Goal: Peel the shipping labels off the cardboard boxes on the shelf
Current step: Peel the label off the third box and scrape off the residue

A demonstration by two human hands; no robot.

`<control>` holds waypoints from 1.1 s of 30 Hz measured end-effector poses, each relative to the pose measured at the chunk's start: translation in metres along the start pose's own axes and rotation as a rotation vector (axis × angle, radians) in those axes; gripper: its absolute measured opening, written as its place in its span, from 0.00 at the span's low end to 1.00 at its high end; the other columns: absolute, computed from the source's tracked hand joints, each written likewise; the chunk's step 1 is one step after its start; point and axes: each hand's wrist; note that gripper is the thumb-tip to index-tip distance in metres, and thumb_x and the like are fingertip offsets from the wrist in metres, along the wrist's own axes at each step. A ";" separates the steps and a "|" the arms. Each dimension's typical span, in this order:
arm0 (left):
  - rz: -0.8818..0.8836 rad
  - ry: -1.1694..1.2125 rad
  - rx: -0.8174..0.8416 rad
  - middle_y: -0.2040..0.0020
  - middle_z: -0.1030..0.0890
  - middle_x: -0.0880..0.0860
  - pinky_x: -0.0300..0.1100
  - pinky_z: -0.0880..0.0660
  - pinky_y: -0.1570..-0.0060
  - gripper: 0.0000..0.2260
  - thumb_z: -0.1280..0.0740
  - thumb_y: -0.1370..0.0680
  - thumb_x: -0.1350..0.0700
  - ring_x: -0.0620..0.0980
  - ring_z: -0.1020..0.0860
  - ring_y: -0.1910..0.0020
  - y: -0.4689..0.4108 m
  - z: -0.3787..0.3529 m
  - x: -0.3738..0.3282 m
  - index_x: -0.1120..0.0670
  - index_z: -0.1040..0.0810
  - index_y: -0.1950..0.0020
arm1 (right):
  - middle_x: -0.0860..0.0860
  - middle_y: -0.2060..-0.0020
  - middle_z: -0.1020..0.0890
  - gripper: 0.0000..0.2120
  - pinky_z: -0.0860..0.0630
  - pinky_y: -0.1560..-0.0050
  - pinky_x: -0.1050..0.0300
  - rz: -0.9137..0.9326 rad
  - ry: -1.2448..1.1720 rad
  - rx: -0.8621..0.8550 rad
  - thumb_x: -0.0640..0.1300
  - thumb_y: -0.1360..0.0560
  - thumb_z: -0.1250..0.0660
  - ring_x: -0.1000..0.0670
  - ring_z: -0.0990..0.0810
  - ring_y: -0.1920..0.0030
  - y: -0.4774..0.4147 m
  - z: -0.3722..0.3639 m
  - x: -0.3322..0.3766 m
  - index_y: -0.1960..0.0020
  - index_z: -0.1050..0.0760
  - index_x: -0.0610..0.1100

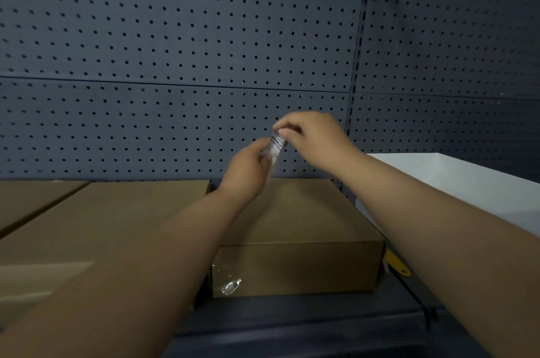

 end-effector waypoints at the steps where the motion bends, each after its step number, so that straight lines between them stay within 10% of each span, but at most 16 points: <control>1: -0.018 -0.031 -0.015 0.54 0.21 0.53 0.38 0.31 0.65 0.14 0.45 0.18 0.61 0.47 0.26 0.62 -0.002 0.001 0.001 0.53 0.26 0.37 | 0.51 0.41 0.19 0.13 0.32 0.43 0.65 -0.020 -0.039 -0.014 0.43 0.19 0.41 0.52 0.22 0.39 0.001 0.001 -0.001 0.37 0.22 0.46; 4: -0.063 -0.171 -0.045 0.58 0.21 0.51 0.40 0.32 0.66 0.12 0.45 0.18 0.62 0.47 0.28 0.66 -0.008 0.005 0.004 0.54 0.23 0.42 | 0.46 0.54 0.16 0.15 0.27 0.48 0.59 -0.141 -0.224 -0.082 0.46 0.19 0.41 0.51 0.18 0.50 0.004 -0.003 -0.011 0.34 0.27 0.47; 7: -0.066 -0.308 -0.060 0.57 0.20 0.57 0.46 0.30 0.65 0.12 0.46 0.18 0.61 0.54 0.26 0.64 -0.014 0.011 0.004 0.55 0.25 0.40 | 0.46 0.46 0.18 0.16 0.26 0.48 0.54 -0.332 -0.335 -0.124 0.49 0.20 0.40 0.45 0.19 0.45 0.004 -0.009 -0.032 0.34 0.31 0.47; 14: -0.040 -0.615 -0.045 0.55 0.20 0.54 0.48 0.24 0.55 0.24 0.48 0.24 0.32 0.56 0.23 0.51 -0.017 0.015 0.014 0.52 0.29 0.63 | 0.47 0.42 0.19 0.11 0.27 0.42 0.56 -0.398 0.137 0.289 0.46 0.23 0.34 0.48 0.21 0.42 0.012 -0.030 -0.071 0.43 0.21 0.44; 24: -0.247 -0.947 0.012 0.48 0.23 0.53 0.43 0.35 0.55 0.09 0.42 0.20 0.57 0.55 0.27 0.49 -0.024 -0.007 0.026 0.55 0.23 0.46 | 0.46 0.38 0.20 0.16 0.29 0.38 0.55 -0.386 0.460 0.691 0.45 0.21 0.37 0.47 0.22 0.37 -0.009 -0.046 -0.076 0.38 0.22 0.39; 33: -0.246 -0.936 0.036 0.44 0.25 0.54 0.46 0.30 0.47 0.13 0.43 0.20 0.63 0.55 0.27 0.45 -0.028 -0.017 0.037 0.53 0.26 0.39 | 0.45 0.44 0.18 0.13 0.26 0.50 0.58 -0.333 0.504 0.583 0.43 0.23 0.36 0.46 0.20 0.43 -0.012 -0.053 -0.087 0.42 0.21 0.40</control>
Point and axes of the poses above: each hand's wrist, its own y-axis away from the middle knuckle, its own z-axis out of the back of the hand, x = y × z
